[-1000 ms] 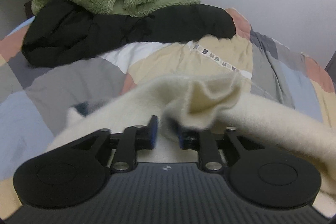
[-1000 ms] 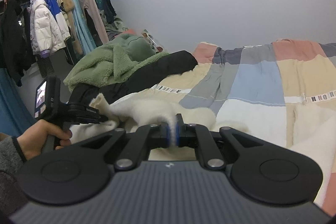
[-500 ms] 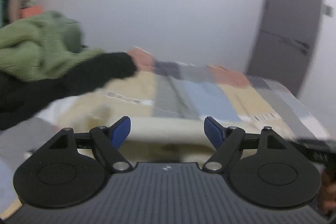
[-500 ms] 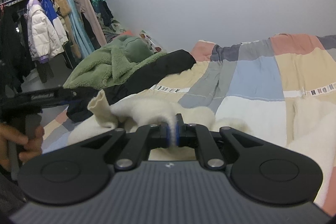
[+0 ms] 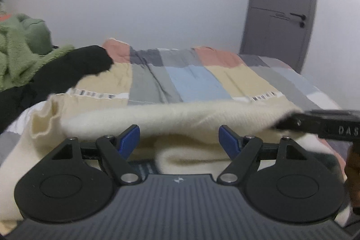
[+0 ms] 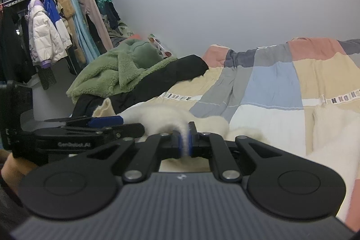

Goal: Fold large clothes

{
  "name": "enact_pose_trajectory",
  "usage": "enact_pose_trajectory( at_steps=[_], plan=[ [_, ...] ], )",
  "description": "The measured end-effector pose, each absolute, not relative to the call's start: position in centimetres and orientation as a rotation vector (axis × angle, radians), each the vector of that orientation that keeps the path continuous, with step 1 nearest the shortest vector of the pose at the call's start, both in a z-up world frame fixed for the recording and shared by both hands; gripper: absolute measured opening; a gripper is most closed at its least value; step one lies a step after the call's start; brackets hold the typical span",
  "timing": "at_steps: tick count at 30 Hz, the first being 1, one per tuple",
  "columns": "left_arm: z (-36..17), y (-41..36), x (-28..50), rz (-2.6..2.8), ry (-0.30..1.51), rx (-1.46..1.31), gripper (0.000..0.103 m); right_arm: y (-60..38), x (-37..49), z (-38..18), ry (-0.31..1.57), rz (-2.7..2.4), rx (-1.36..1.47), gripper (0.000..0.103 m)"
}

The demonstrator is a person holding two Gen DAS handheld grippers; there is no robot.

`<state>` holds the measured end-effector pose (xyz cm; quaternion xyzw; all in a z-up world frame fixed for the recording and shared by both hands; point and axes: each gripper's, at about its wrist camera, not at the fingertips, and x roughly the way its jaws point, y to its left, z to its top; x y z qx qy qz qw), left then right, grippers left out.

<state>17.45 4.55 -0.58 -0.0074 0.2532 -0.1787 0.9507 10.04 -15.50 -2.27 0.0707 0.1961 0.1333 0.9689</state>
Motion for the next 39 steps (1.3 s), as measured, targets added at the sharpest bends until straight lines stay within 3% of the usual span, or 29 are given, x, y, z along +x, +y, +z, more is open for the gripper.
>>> enact_pose_trajectory(
  at_steps=[7, 13, 25, 34, 39],
  plan=[
    [-1.8, 1.4, 16.9, -0.366, 0.462, 0.144, 0.081, -15.8, 9.8, -1.9, 0.387, 0.281, 0.169, 0.008],
    [-1.4, 2.0, 17.0, -0.158, 0.296, 0.017, 0.081, -15.1, 8.8, -1.1, 0.339, 0.316, 0.135, 0.008],
    [-4.9, 6.5, 24.1, -0.089, 0.471, -0.209, 0.082, -14.5, 10.7, -2.4, 0.415, 0.277, 0.120, 0.007],
    [-6.1, 12.0, 24.8, -0.329, 0.558, -0.742, 0.081, -13.4, 11.1, -4.3, 0.494, 0.286, 0.066, 0.007],
    [-6.7, 13.0, 25.7, -0.408, 0.608, -0.880, 0.081, -13.0, 11.0, -4.7, 0.509, 0.307, 0.051, 0.007]
  ],
)
